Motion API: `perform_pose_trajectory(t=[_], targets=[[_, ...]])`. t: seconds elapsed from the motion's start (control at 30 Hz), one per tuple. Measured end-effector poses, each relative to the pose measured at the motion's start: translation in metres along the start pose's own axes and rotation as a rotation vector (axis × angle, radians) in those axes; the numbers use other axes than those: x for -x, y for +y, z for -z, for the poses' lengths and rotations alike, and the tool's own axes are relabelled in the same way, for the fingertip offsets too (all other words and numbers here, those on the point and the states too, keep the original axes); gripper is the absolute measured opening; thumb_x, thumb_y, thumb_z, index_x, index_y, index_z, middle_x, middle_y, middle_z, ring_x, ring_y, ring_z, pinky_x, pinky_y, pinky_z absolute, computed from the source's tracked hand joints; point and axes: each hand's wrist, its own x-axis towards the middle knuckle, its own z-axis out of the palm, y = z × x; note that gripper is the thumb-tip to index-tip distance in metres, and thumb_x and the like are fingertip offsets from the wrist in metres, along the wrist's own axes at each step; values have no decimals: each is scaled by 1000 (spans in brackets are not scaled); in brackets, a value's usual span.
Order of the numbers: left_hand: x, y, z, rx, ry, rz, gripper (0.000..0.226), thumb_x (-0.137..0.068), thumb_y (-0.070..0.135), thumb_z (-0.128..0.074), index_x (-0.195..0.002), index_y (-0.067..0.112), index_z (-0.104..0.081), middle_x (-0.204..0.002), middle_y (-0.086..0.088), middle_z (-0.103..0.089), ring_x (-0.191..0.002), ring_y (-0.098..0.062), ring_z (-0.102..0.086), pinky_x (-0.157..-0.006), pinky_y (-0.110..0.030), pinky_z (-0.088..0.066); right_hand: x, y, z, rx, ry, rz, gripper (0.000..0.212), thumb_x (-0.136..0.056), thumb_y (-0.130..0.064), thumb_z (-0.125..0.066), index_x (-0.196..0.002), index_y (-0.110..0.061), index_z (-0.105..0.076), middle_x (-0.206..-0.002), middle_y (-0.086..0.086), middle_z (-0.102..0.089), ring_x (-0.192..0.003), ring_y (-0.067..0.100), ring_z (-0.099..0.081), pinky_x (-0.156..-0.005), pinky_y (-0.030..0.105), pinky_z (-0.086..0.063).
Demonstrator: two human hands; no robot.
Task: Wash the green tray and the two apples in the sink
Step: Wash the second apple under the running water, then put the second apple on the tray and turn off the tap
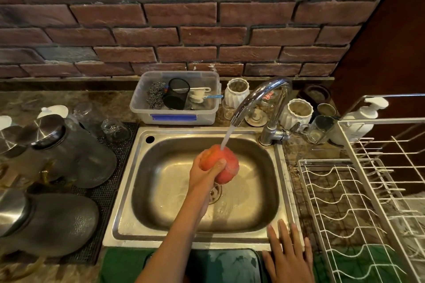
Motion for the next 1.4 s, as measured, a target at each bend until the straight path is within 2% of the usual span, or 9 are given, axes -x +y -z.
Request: perform_pose_trajectory(t=[0.17,0.27,0.33,0.47,0.67,0.73,1.0,1.2,1.4], targets=[[9,3,-3,23,5,-2,74,-63,38,-87,-130,37,-57,-131,-1,-59,-119,-24,-60,-94,-44,-58,-1,7,-14,95,23,2,62,-95,-60,-20,-146,-31,-39,-168,-5,-13,-156,21,-4,-114,56,-23],[19,1,-2,-4,10,14,82,-62,40,-88,-136,36,-53,-133,0,-56,-121,-25,-58,-93,-46,-59,-1,7,-14,120,28,-17,63,-95,-60,-18,-138,-28,-50,-153,6,-47,-155,21,-3,-113,57,-25],[28,-3,0,-42,32,11,74,-70,33,-87,-135,36,-53,-131,1,-57,-118,-23,-59,-90,-43,-60,0,5,-9,99,8,-19,68,-96,-59,-16,-135,-26,-59,-146,10,-55,-155,24,-10,-112,57,-26],[51,-15,5,-194,52,-32,67,-69,28,-91,-123,40,-53,-123,8,-57,-109,-15,-60,-71,-23,-60,4,2,-2,73,-11,12,71,-99,-59,-15,-137,-22,-62,-151,10,-50,-146,34,-34,-113,59,-26],[96,-34,11,-338,-11,31,73,-65,36,-91,-125,44,-51,-126,7,-55,-109,-15,-59,-73,-25,-62,8,-1,4,96,-50,-13,81,-95,-64,3,-150,-28,-44,-161,4,-33,-153,29,-17,-120,57,-14],[113,-44,13,-394,-45,37,81,-56,46,-90,-126,48,-49,-127,8,-55,-112,-16,-59,-83,-32,-62,8,-1,4,101,-61,-8,80,-95,-64,3,-152,-28,-40,-163,4,-27,-154,28,-10,-121,56,-11],[156,-81,23,-755,-150,-91,93,-53,52,-88,-121,62,-26,-118,22,-52,-107,-3,-59,-73,-4,-48,11,1,3,118,-57,4,74,-97,-61,-3,-152,-27,-39,-164,5,-27,-154,28,-11,-120,56,-14],[173,-98,38,-933,-192,-148,95,-50,56,-88,-121,64,-25,-116,26,-53,-107,11,-54,-78,-4,-43,11,1,4,118,-60,10,68,-97,-59,-14,-155,-28,-33,-165,6,-25,-155,28,-8,-121,56,-10],[185,-103,48,-1048,-240,-102,95,-48,65,-85,-120,66,-22,-118,31,-47,-105,6,-53,-85,-17,-44,11,3,1,120,-59,15,68,-97,-59,-12,-155,-29,-30,-165,5,-23,-155,28,-7,-121,55,-7]])
